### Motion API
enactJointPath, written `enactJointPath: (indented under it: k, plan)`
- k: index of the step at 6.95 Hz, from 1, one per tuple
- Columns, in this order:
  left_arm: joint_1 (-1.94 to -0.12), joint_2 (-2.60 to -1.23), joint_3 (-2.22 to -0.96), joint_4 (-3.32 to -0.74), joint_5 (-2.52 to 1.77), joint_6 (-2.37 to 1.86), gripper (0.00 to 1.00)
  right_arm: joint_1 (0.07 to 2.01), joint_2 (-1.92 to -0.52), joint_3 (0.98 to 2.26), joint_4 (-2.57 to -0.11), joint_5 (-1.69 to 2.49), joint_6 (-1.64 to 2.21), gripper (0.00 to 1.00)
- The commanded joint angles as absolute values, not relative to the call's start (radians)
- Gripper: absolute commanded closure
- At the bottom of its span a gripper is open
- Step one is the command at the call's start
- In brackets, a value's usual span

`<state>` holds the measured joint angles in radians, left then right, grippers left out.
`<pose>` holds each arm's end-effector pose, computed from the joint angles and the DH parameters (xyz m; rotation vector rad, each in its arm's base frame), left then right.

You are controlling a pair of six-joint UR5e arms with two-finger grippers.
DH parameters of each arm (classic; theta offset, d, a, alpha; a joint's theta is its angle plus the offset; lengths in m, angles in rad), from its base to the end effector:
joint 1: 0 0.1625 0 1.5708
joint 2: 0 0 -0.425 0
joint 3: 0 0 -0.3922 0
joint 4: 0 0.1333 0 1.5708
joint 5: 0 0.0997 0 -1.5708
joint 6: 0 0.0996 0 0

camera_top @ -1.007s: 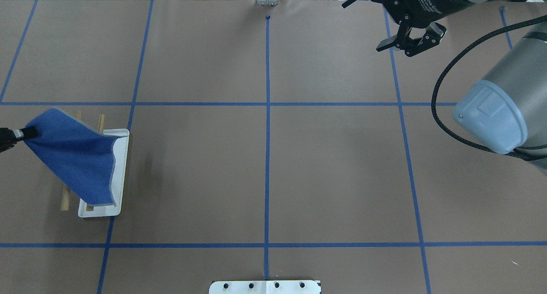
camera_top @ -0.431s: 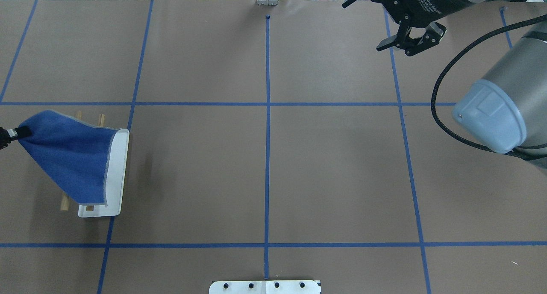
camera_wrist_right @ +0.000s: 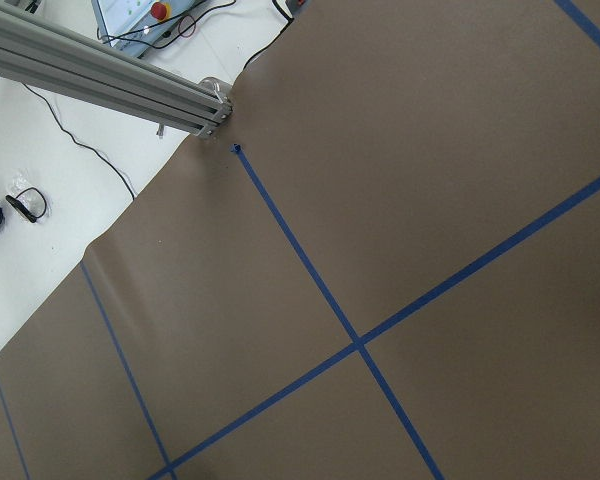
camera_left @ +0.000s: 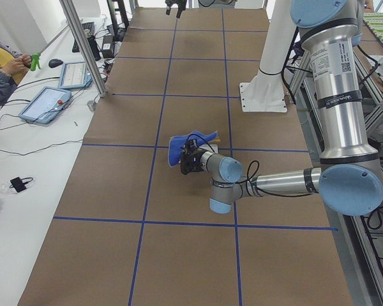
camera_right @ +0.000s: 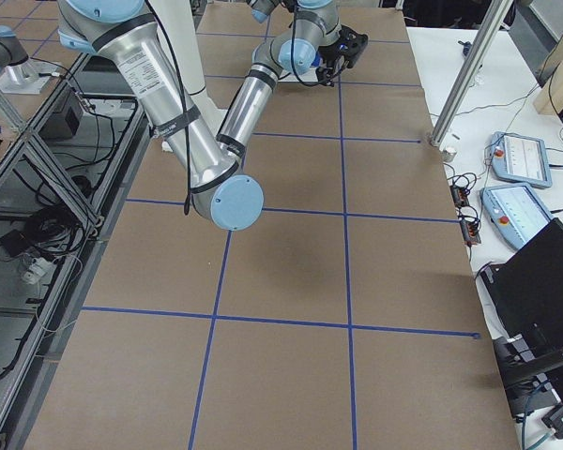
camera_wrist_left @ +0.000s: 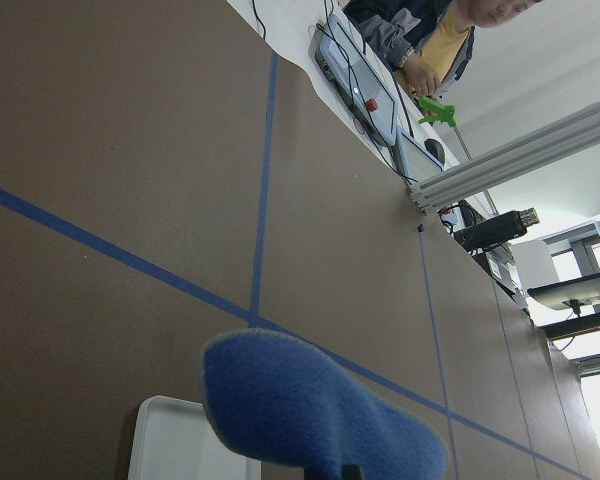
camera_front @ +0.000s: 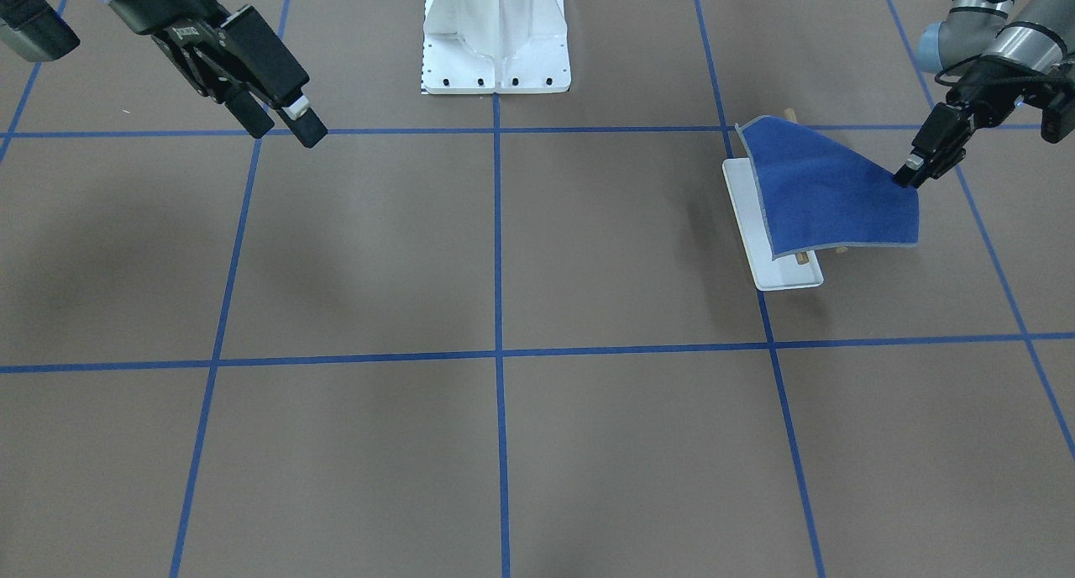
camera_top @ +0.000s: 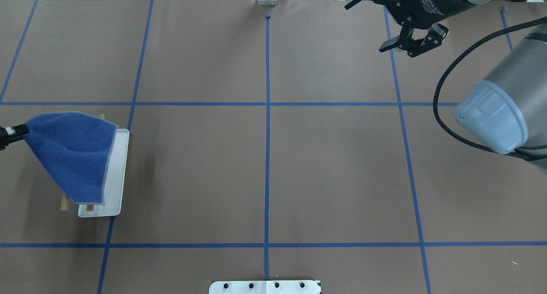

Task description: Hang towel on rack

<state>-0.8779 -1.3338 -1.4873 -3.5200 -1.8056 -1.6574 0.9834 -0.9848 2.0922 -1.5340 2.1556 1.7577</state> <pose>0.1474 -0.3499 0.5940 0.4651 1.5887 -0.5481 -0.2270 -0.4822 0.1094 -0.0487 -1.2462 0.6855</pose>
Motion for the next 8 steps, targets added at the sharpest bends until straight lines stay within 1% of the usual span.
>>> enactJointPath:
  k: [1, 2, 3, 4, 5, 7, 8]
  plan:
    - [-0.905, -1.333, -1.459, -3.507, -1.805, -1.657, 0.02, 0.986, -0.986, 2.092, -1.534, 2.157, 1.752, 0.00]
    - [-0.913, -1.321, -1.438, -3.504, -1.805, -1.655, 0.02, 0.998, -0.994, 2.094, -1.534, 2.158, 1.750, 0.00]
    - [-0.970, -1.324, -1.413, -3.499, -1.815, -1.651, 0.02, 1.011, -1.021, 2.098, -1.534, 2.161, 1.732, 0.00]
    - [-1.039, -1.336, -1.408, -3.441, -1.831, -1.634, 0.02, 1.032, -1.060, 2.102, -1.534, 2.169, 1.660, 0.00]
    - [-1.137, -1.365, -1.413, -3.350, -1.953, -1.506, 0.02, 1.060, -1.104, 2.108, -1.534, 2.184, 1.608, 0.00]
    - [-1.413, -1.486, -1.416, -3.060, -2.275, -1.193, 0.02, 1.138, -1.223, 2.123, -1.534, 2.270, 1.438, 0.00]
    - [-1.502, -1.503, -1.416, -2.937, -2.354, -1.013, 0.02, 1.193, -1.302, 2.132, -1.532, 2.316, 1.339, 0.00]
